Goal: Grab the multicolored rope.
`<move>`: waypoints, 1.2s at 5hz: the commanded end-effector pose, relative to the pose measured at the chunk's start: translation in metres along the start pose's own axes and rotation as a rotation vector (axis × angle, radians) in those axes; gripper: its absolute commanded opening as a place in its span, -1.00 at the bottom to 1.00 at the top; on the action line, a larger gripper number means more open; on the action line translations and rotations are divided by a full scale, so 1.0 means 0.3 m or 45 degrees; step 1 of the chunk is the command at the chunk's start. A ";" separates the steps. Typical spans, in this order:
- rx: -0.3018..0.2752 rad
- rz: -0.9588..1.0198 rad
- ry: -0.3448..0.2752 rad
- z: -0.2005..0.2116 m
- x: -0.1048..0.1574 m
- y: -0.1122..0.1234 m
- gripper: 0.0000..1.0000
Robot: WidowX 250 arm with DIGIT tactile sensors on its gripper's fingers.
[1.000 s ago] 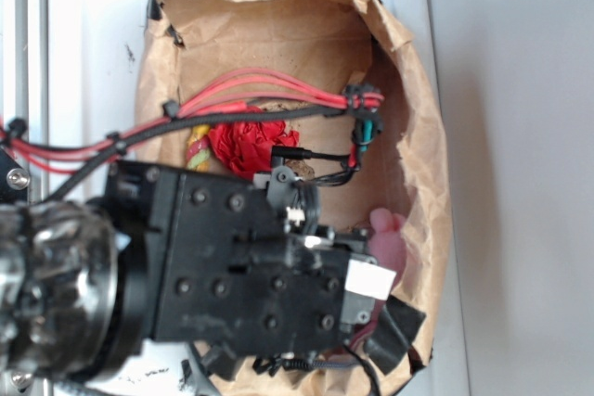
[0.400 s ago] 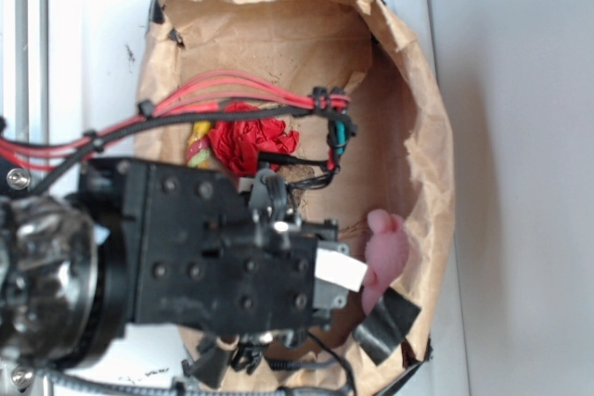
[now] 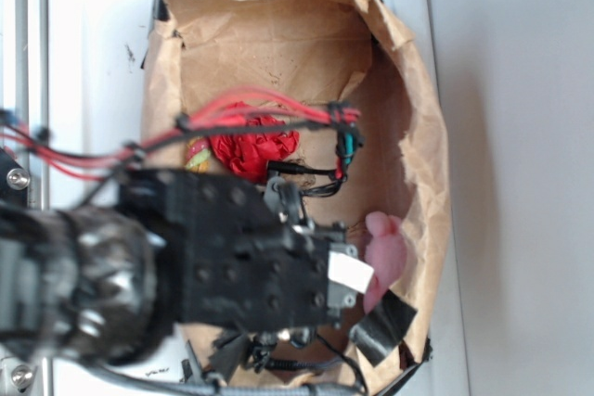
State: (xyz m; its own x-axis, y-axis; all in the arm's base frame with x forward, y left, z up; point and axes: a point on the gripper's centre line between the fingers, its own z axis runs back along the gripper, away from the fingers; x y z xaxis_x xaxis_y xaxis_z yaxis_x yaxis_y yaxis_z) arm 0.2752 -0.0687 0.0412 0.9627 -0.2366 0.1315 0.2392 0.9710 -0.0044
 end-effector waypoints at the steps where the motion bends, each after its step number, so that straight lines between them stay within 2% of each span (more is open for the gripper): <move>1: 0.047 -0.050 -0.035 -0.041 0.020 -0.051 1.00; 2: 0.065 -0.062 -0.028 -0.063 0.019 -0.060 1.00; 3: 0.055 -0.095 -0.004 -0.069 -0.025 -0.084 1.00; 4: 0.038 -0.102 -0.015 -0.053 -0.034 -0.088 1.00; 5: 0.038 -0.076 -0.007 -0.067 0.008 -0.072 -1.00; 6: 0.033 -0.056 -0.030 -0.041 -0.029 -0.073 -1.00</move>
State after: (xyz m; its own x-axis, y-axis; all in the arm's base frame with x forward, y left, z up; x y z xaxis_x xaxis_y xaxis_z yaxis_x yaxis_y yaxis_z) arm 0.2643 -0.0822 0.0212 0.9586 -0.2544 0.1279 0.2533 0.9671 0.0254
